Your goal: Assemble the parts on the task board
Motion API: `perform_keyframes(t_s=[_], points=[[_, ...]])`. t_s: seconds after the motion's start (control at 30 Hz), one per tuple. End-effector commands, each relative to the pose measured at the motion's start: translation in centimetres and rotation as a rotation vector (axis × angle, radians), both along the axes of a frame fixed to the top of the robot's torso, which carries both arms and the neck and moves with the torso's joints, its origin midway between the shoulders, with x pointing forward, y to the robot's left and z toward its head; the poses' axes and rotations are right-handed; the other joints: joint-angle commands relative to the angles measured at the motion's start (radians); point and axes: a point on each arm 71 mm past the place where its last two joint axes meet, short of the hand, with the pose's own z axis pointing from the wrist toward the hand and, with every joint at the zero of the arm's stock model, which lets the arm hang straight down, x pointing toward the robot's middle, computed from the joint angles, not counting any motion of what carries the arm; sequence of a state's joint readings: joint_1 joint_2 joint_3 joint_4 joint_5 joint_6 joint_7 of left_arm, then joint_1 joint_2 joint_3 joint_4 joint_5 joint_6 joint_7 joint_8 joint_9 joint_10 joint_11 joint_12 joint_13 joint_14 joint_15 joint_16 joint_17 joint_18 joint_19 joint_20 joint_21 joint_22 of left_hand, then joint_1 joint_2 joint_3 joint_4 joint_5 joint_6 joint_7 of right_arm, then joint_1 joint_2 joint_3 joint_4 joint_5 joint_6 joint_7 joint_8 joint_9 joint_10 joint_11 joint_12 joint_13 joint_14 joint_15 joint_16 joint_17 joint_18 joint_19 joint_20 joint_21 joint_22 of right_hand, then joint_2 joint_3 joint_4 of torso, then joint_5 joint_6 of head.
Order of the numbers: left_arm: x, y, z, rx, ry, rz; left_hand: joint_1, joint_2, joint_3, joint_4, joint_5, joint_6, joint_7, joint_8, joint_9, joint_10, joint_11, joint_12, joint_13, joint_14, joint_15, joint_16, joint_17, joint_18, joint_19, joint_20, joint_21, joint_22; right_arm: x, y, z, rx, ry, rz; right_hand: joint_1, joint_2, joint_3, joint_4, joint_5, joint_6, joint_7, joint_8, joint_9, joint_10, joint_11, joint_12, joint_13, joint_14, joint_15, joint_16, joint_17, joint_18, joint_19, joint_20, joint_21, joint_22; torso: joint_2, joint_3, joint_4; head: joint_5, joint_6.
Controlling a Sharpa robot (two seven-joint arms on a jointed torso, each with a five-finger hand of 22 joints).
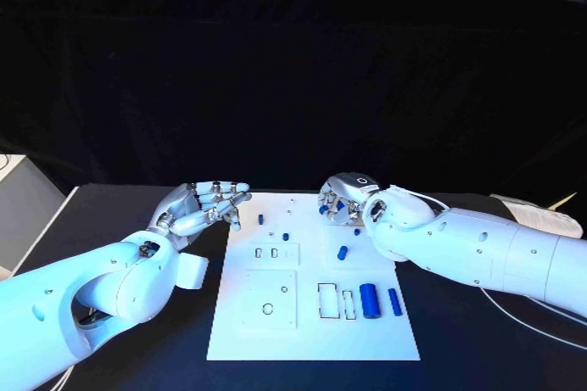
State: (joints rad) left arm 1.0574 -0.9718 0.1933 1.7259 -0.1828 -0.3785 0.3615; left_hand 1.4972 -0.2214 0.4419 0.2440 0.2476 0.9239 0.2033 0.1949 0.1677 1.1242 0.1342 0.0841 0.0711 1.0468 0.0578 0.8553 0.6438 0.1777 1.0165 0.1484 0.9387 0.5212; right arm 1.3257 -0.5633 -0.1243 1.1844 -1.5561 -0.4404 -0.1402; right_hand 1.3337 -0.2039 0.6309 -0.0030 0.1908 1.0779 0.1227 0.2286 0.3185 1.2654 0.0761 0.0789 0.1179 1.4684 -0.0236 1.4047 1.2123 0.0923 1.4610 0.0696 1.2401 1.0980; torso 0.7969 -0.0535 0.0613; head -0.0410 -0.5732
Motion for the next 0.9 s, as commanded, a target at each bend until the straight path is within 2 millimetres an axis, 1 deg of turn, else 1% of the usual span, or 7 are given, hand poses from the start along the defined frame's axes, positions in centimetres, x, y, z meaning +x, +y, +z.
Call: perform_keyframes(t_s=[0.03,0.27,0.4,0.47,0.53,0.63,0.9], points=[[0.0,-0.1,0.1,-0.001,-0.005,-0.017,-0.005,0.002,0.004,0.0,-0.005,-0.005,0.001,0.0,0.002,0.001,0.001,0.003,0.001,-0.005,0.0,0.005,0.001,0.006,-0.01,0.0,0.006,0.001,0.1,0.4,0.7,0.039,-0.073,-0.027,0.01,0.022,0.001,-0.005,-0.002,0.0,0.004,0.003,0.003,0.026,-0.022,-0.003,0.02,0.044,-0.007,0.006,0.001,-0.003,0.001,-0.004,0.006,0.002,0.003,-0.0009,0.0014,0.001,0.003],[0.0,0.0,0.1,-0.001,-0.005,-0.016,-0.005,0.001,0.004,0.0,-0.005,-0.006,0.002,-0.001,0.002,0.001,0.001,0.003,0.001,-0.006,0.001,0.006,0.001,0.006,-0.01,0.001,0.007,0.001,0.5,2.0,1.1,0.061,-0.099,-0.018,0.008,0.019,0.0,-0.006,-0.003,-0.001,0.004,0.003,0.004,0.025,-0.022,-0.004,0.021,0.044,-0.006,0.007,0.003,-0.004,0.002,-0.004,0.008,0.005,0.005,-0.0032,0.0016,0.001,0.008],[0.0,-0.1,0.1,-0.002,-0.005,-0.018,-0.005,0.001,0.004,0.0,-0.005,-0.006,0.002,-0.001,0.002,0.001,0.001,0.003,0.001,-0.006,0.001,0.006,0.001,0.006,-0.01,0.001,0.007,0.001,0.7,2.7,1.2,0.062,-0.096,-0.011,0.007,0.019,0.0,-0.006,-0.003,-0.002,0.005,0.003,0.004,0.025,-0.022,-0.004,0.021,0.044,-0.006,0.008,0.004,-0.004,0.002,-0.004,0.009,0.007,0.005,-0.0025,0.0005,0.003,0.009],[0.0,-0.1,0.1,-0.002,-0.005,-0.02,-0.005,0.001,0.004,0.0,-0.005,-0.006,0.002,-0.001,0.002,0.001,0.001,0.003,0.001,-0.006,0.001,0.006,0.001,0.006,-0.01,0.001,0.007,0.001,0.9,3.1,1.2,0.06,-0.094,-0.008,0.007,0.018,-0.001,-0.006,-0.004,-0.003,0.005,0.003,0.005,0.024,-0.022,-0.005,0.021,0.044,-0.006,0.008,0.005,-0.004,0.002,-0.004,0.009,0.007,0.006,-0.0034,0.0007,0.004,0.009],[0.0,-0.2,0.1,-0.003,-0.005,-0.021,-0.005,0.001,0.004,0.0,-0.005,-0.006,0.002,-0.001,0.002,0.001,0.001,0.003,0.001,-0.006,0.001,0.006,0.001,0.006,-0.01,0.001,0.007,0.001,1.1,3.5,1.2,0.059,-0.093,-0.006,0.006,0.017,0.0,-0.007,-0.004,-0.004,0.005,0.002,0.005,0.024,-0.021,-0.005,0.021,0.044,-0.006,0.008,0.004,-0.004,0.002,-0.003,0.009,0.007,0.007,-0.0027,0.0026,0.003,0.009],[0.0,-0.3,0.1,-0.004,-0.005,-0.023,-0.005,0.001,0.004,0.0,-0.005,-0.006,0.002,-0.001,0.002,0.001,0.001,0.003,0.001,-0.006,0.001,0.006,0.001,0.006,-0.01,0.001,0.007,0.001,1.2,3.9,1.1,0.058,-0.093,-0.004,0.006,0.017,0.0,-0.007,-0.004,-0.004,0.005,0.002,0.005,0.024,-0.021,-0.005,0.021,0.044,-0.006,0.008,0.004,-0.004,0.002,-0.003,0.009,0.007,0.008,-0.0032,0.0055,0.003,0.01],[-0.1,-0.4,0.1,-0.005,-0.005,-0.026,-0.005,0.001,0.004,0.0,-0.005,-0.006,0.002,-0.001,0.002,0.001,0.001,0.003,0.001,-0.006,0.001,0.006,0.001,0.006,-0.01,0.001,0.007,0.001,1.7,4.7,1.0,0.053,-0.091,-0.008,0.003,0.016,0.001,-0.009,-0.001,-0.01,0.007,0.0,0.007,0.019,-0.019,-0.009,0.022,0.044,-0.004,0.009,0.004,-0.004,0.001,-0.003,0.008,0.005,0.01,-0.009,0.014,0.0,0.011]])
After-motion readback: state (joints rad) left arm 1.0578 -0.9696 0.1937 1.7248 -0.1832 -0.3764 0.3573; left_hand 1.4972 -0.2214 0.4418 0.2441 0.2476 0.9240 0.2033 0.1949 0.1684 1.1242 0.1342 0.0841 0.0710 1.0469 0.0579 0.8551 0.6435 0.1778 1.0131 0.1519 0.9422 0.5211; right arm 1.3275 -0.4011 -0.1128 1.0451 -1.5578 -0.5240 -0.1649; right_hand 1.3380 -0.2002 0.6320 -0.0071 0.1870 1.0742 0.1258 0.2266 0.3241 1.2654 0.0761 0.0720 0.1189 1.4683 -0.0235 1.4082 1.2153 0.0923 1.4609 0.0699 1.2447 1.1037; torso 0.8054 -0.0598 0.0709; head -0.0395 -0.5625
